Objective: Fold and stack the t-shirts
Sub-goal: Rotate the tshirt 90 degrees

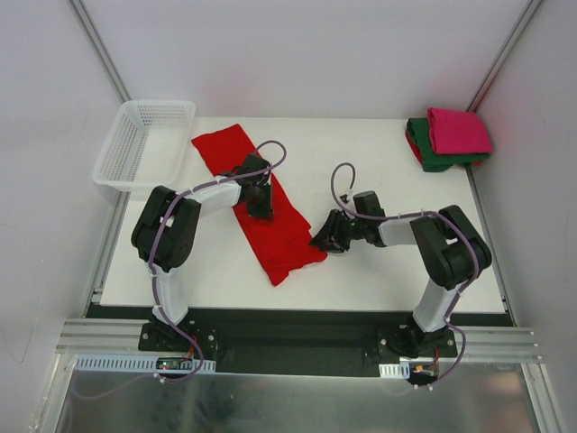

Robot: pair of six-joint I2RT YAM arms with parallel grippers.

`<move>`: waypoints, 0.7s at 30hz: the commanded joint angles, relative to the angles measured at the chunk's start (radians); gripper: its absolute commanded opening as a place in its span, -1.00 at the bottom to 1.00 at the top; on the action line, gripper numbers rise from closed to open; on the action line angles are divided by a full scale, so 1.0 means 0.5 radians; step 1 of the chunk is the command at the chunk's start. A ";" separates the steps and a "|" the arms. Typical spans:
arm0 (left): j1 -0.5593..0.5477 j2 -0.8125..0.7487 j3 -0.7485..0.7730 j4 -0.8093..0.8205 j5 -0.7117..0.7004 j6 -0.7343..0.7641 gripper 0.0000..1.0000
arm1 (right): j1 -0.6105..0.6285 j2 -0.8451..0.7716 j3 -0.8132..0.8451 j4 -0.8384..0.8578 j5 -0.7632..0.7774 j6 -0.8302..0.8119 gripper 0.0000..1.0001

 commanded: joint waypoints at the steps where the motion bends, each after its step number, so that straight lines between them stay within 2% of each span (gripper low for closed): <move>1: 0.029 0.008 -0.021 -0.028 -0.061 0.009 -1.00 | 0.050 -0.005 -0.114 -0.115 0.052 -0.011 -0.22; 21: 0.029 0.020 -0.015 -0.025 -0.064 0.009 -1.00 | 0.093 -0.186 -0.341 -0.099 0.046 0.038 -0.21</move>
